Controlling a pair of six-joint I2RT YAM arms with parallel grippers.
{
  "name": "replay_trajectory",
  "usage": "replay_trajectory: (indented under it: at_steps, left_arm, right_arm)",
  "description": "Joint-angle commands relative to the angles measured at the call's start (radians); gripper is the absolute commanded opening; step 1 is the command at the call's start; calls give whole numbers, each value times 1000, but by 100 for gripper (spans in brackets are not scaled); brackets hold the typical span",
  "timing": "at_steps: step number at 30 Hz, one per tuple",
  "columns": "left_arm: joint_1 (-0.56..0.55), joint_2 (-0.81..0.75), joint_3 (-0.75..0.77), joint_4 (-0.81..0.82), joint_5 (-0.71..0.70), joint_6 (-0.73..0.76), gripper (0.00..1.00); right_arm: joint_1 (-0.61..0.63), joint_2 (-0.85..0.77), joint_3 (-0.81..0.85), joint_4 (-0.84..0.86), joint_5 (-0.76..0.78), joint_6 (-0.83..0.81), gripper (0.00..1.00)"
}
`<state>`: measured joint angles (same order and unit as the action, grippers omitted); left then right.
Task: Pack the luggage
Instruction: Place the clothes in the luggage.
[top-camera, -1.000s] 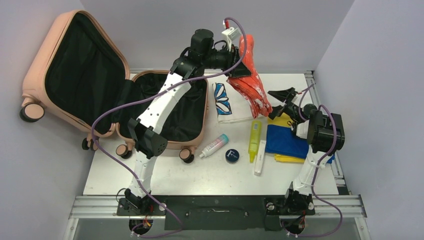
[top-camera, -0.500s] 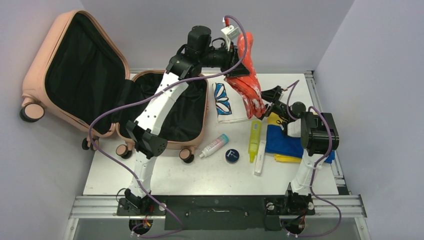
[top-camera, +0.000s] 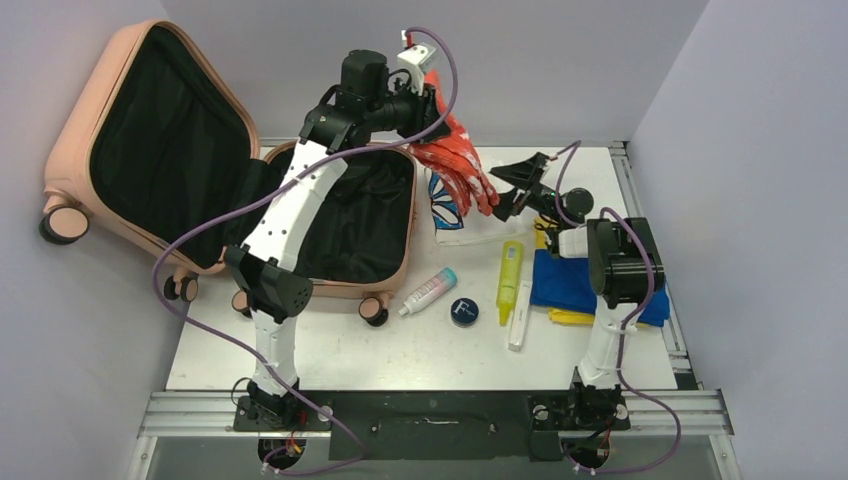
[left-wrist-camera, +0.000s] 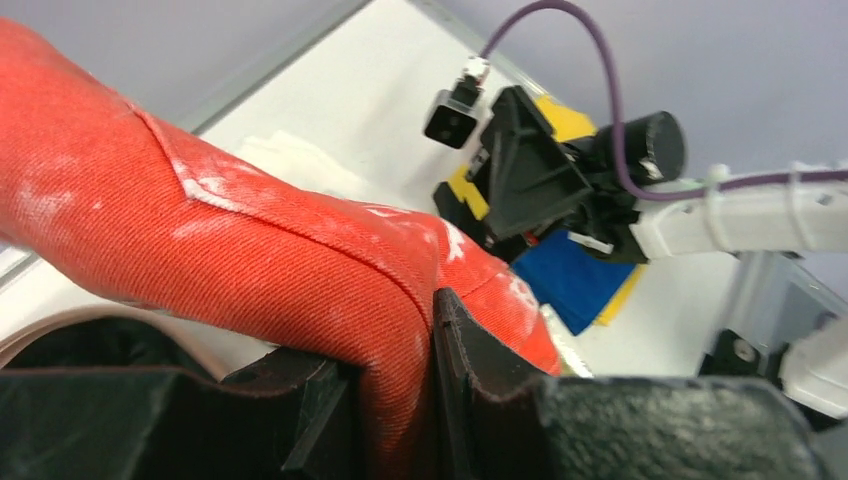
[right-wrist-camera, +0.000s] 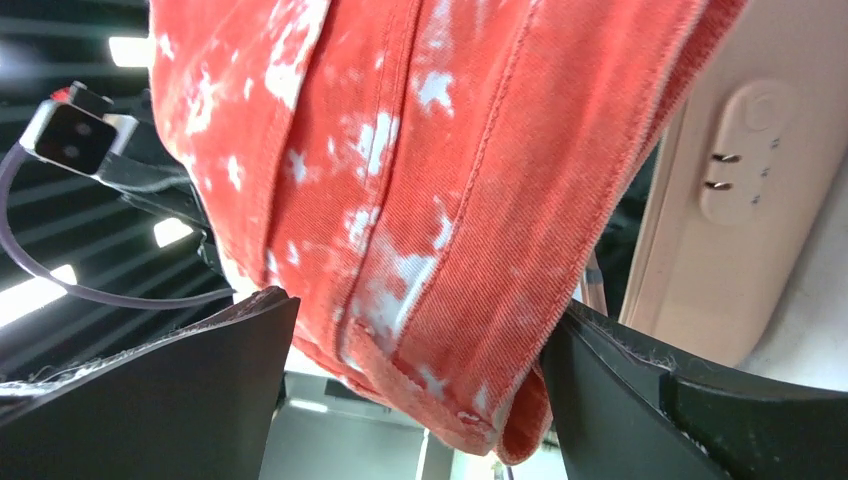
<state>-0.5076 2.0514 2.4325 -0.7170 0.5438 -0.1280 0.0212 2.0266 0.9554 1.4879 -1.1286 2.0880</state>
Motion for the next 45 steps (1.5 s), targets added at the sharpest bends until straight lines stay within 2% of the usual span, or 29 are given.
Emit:
replay_trajectory:
  at_steps: [1, 4, 7, 10, 15, 19, 21, 23, 24, 25, 26, 27, 28, 30, 32, 35, 40, 45]
  left_arm:
    - [3, -160, -9, 82, -236, 103, 0]
    - [6, -213, -79, 61, -359, 159, 0]
    - [27, -250, -147, 70, -400, 215, 0]
    - [56, -247, -165, 92, -372, 288, 0]
    - [77, -198, -102, 134, -286, 319, 0]
    - [84, -136, -30, 172, -149, 263, 0]
    - [85, -104, 18, 178, -54, 220, 0]
    - [84, -83, 47, 197, 43, 170, 0]
    - [83, -76, 54, 215, 105, 147, 0]
    - [81, -67, 59, 228, 144, 136, 0]
    - [81, -59, 65, 235, 183, 104, 0]
    - [80, -51, 67, 241, 222, 96, 0]
    - [78, -46, 65, 243, 236, 92, 0]
    - [71, -35, 59, 230, 231, 105, 0]
    - [69, -27, 49, 192, 231, 168, 0]
    - [80, -20, 14, 130, 264, 287, 0]
    - [147, 10, -59, 89, 360, 301, 0]
    - [213, 38, -84, -106, 376, 426, 0]
  right_arm:
    - [102, 24, 68, 290, 14, 117, 90]
    - [122, 68, 115, 291, 5, 112, 90]
    - [118, 128, 147, 291, -31, 96, 90]
    - [103, 179, 154, 292, -74, 44, 90]
    - [82, 160, 151, 271, -129, -20, 90]
    - [54, 102, 161, 66, -195, -195, 90]
    - [42, 54, 174, -176, -231, -374, 90]
    - [29, 6, 215, -543, -251, -666, 90]
    - [20, -13, 271, -1007, -241, -906, 90]
    - [5, -11, 385, -1475, -180, -1354, 90]
    - [0, 18, 527, -1857, -86, -1643, 90]
    - [3, 53, 641, -2065, -21, -1811, 90]
    - [-3, 74, 692, -2133, -11, -1846, 90]
    - [-17, 49, 622, -2004, -29, -1716, 90]
    - [-56, -9, 558, -1937, 91, -1706, 90]
    - [-69, -56, 563, -1985, 194, -1774, 90]
    - [-102, -86, 593, -2062, 273, -1821, 90]
    - [-122, -154, 572, -2058, 298, -1841, 90]
